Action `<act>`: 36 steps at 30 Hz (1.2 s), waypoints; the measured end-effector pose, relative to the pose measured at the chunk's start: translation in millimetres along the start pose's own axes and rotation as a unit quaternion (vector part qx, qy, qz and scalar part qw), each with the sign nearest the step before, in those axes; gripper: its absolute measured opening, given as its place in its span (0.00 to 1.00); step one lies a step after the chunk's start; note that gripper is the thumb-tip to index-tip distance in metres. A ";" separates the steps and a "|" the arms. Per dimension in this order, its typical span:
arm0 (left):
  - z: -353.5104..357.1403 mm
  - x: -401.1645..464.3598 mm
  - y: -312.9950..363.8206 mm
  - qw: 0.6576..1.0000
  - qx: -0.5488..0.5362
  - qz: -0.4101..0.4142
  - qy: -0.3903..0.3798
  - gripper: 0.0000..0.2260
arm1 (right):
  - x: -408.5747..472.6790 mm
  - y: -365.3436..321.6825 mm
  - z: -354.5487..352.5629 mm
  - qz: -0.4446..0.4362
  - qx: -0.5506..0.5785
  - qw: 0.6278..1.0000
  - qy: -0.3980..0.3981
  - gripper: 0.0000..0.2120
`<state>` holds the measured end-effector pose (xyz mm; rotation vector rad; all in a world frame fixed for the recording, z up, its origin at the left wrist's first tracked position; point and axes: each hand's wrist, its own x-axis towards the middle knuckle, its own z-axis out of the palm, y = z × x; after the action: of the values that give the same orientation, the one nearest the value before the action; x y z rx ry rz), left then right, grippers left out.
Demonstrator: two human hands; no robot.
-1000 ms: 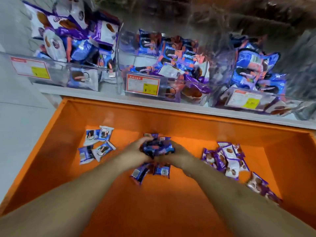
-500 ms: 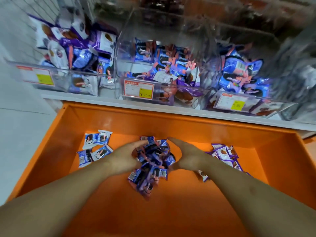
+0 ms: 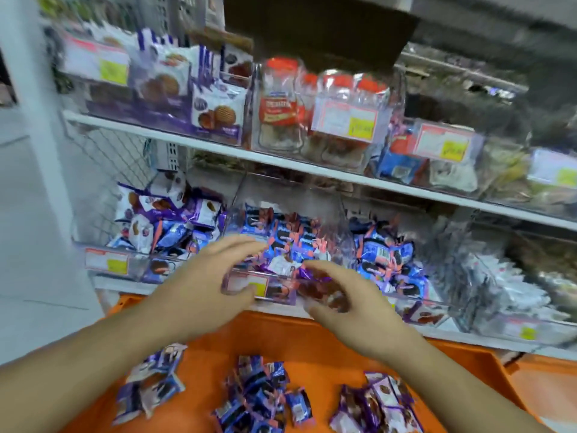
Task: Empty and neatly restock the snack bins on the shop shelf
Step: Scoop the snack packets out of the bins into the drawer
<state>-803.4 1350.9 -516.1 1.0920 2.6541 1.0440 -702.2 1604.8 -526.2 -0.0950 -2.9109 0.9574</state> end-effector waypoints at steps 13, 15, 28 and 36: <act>15.2 46.0 -86.7 0.988 0.125 -0.066 0.058 0.33 | 274.5 44.8 55.5 0.032 -0.192 0.980 -0.040 0.51; 13.9 45.9 -91.7 0.989 0.118 -0.067 0.062 0.32 | 289.5 47.9 69.6 0.029 -0.222 0.973 -0.048 0.56; 11.9 42.4 -86.5 0.995 0.053 -0.070 0.044 0.35 | 299.7 57.5 82.5 0.052 -0.112 0.991 -0.043 0.39; 10.9 42.0 -85.4 0.996 0.014 -0.074 0.041 0.34 | 276.8 42.5 78.3 0.015 -0.086 0.996 -0.004 0.30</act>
<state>-881.5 1340.6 -570.6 0.8602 2.7711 1.0476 -983.3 1615.6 -599.8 -0.1469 -3.0021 0.7113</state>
